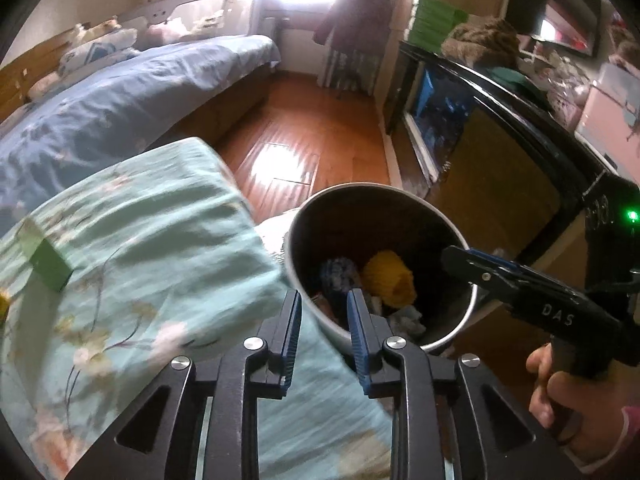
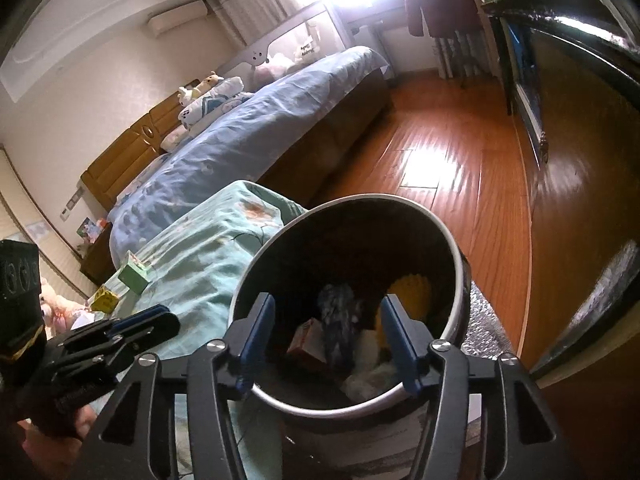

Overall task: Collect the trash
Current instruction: 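Move both open grippers back over the table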

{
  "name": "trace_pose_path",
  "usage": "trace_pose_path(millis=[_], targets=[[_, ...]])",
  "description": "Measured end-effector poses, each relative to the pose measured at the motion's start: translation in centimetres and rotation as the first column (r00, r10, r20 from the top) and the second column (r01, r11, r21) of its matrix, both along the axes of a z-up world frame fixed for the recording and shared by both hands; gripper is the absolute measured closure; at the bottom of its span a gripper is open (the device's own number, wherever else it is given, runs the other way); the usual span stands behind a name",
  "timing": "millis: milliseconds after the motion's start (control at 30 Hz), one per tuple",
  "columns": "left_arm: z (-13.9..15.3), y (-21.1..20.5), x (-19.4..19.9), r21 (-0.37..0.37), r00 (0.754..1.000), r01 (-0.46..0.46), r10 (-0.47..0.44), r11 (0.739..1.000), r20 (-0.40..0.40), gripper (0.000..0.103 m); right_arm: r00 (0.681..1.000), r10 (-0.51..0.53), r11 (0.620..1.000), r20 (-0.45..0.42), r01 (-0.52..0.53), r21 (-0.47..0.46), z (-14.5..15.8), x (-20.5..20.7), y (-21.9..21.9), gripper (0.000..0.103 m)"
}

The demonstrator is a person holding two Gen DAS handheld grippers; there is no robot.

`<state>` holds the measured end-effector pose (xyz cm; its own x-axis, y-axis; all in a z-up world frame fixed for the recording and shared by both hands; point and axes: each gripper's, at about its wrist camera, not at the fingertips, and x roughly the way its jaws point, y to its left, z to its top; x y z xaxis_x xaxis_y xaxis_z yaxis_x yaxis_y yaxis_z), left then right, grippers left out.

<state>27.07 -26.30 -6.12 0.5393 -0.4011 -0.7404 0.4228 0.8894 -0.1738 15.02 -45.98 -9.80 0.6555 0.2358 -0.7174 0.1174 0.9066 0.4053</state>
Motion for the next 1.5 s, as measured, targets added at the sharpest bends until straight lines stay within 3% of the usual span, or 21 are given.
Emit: trace_pose_path(millis=[133, 400, 733, 1033, 1500], targets=[[0.2, 2.4, -1.2, -0.019, 0.999, -0.051, 0.052, 0.998, 0.009, 0.06, 1.0, 0.018, 1.0, 0.017, -0.018, 0.004, 0.6, -0.4, 1.1, 0.033], [0.4, 7.6, -4.5, -0.051, 0.987, -0.16, 0.161, 0.986, 0.021, 0.046, 0.995, 0.086, 0.996, 0.042, -0.087, 0.032, 1.9, -0.7, 5.1, 0.02], [0.4, 13.6, -8.5, -0.054, 0.962, -0.27, 0.271, 0.961, 0.02, 0.041, 0.979, 0.199, 0.978, 0.049, -0.201, 0.049, 2.2, -0.5, 11.0, 0.018], [0.7, 18.9, -11.3, -0.075, 0.926, -0.376, 0.377, 0.924, 0.007, 0.039, 0.944, 0.324, 0.944, 0.053, -0.327, 0.041, 2.0, 0.2, 17.1, 0.018], [-0.1, 25.2, -12.0, -0.084, 0.866, -0.5, 0.5, 0.862, -0.015, 0.037, 0.893, 0.448, 0.894, 0.048, -0.449, 0.015, 0.9, 2.2, 23.9, 0.018]])
